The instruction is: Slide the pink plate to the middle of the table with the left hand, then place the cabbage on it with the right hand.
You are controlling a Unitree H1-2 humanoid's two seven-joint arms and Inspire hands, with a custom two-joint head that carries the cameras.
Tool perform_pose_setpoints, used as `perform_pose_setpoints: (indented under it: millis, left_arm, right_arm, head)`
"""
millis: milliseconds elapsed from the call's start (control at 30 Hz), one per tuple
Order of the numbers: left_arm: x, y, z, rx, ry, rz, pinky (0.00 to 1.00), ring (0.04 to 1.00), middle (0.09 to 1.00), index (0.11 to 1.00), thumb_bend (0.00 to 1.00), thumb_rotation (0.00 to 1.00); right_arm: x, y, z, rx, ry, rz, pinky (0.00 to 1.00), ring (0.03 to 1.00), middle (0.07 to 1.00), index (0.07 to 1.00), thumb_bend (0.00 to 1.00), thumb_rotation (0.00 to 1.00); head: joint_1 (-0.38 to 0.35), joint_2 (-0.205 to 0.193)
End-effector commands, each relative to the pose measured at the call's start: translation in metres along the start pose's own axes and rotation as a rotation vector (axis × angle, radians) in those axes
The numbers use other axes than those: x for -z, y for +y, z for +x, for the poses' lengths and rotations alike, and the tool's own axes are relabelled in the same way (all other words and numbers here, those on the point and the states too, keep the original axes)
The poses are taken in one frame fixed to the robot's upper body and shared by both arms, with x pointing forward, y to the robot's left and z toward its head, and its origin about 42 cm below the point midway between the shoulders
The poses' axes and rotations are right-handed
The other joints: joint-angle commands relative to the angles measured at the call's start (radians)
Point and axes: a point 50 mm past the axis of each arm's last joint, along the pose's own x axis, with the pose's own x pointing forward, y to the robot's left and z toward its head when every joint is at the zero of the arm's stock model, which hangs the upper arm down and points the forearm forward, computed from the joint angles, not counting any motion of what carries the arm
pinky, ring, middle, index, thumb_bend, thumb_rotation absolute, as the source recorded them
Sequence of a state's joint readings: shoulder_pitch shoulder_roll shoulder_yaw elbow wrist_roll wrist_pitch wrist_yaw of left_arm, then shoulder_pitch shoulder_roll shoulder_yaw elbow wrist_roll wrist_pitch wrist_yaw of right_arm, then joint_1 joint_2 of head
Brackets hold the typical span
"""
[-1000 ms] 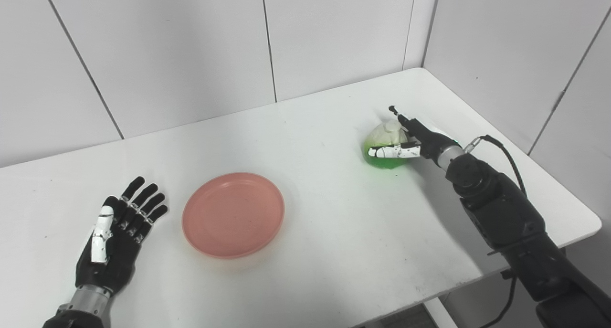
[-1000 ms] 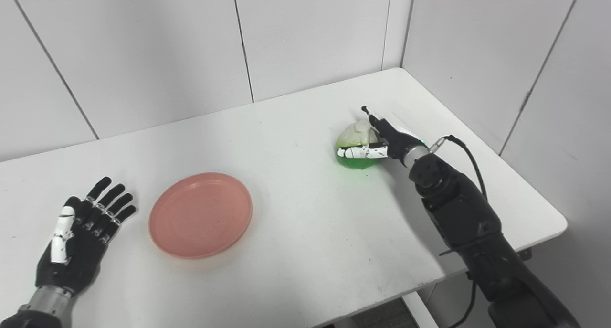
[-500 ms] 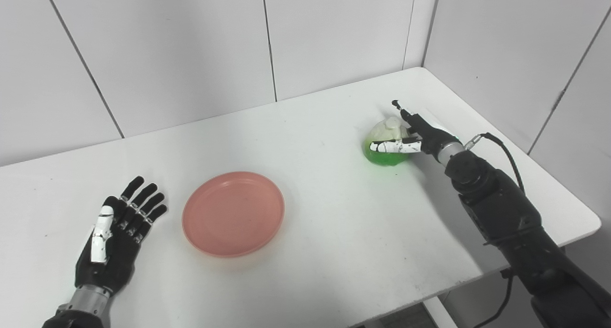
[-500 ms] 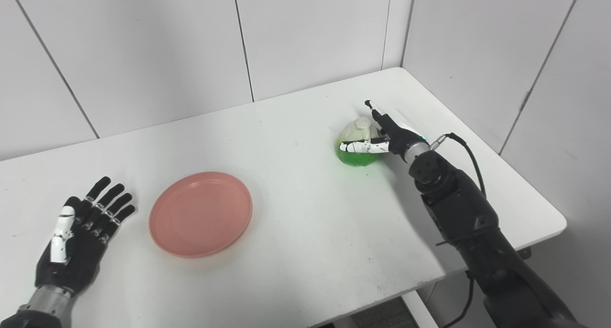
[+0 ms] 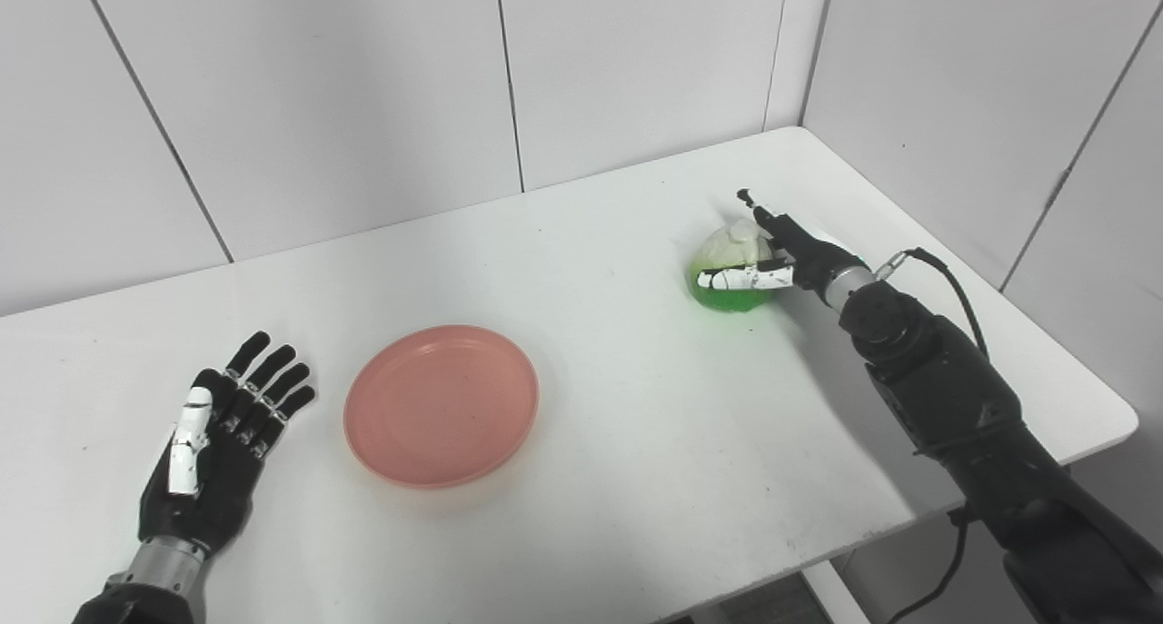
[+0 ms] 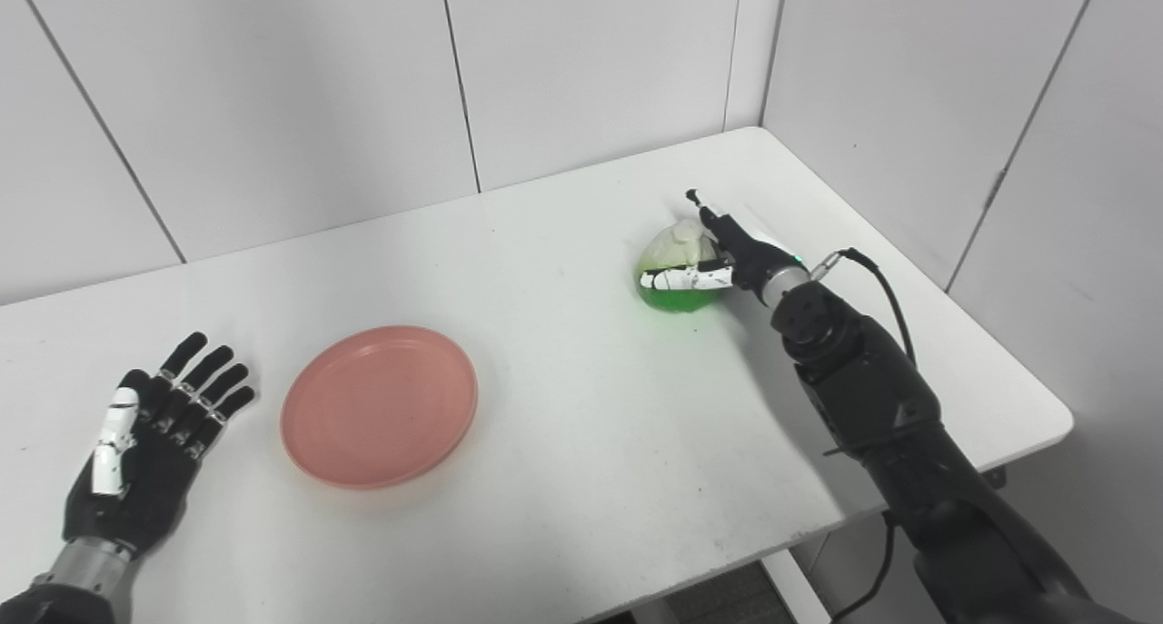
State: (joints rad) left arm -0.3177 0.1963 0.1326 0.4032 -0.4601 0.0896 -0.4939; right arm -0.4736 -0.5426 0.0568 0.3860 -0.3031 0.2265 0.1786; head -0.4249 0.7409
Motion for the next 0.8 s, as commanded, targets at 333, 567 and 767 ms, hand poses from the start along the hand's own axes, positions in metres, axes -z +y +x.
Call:
perform_pose_setpoints:
  millis: [333,567,767]
  left_arm:
    - [0.0292,0.0072,-0.0216,-0.065,0.12,-0.023,0.85,0.853,0.862,0.864,0.47,0.88]
    - [0.0286,0.0063,-0.0218,-0.064,0.116,-0.021,0.85,0.85,0.858,0.861,0.47,0.89]
    - [0.0289,0.005,-0.0211,-0.064,0.115,-0.018,0.85,0.85,0.859,0.862,0.48,0.89]
  right_arm:
    - [-0.0179,-0.0049,0.0084,-0.078,0.063,-0.003,0.67,0.666,0.676,0.66,0.94,0.02]
    - [-0.0205,-0.0044,0.0078,-0.064,0.078,-0.019,0.49,0.482,0.479,0.499,0.54,0.01]
    - [-0.0212,-0.0022,0.0075,-0.066,0.093,-0.02,0.44,0.451,0.463,0.51,0.53,0.0]
  head:
    - [-0.001,0.007]
    - [0.001,0.007]
    - [0.003,0.008]
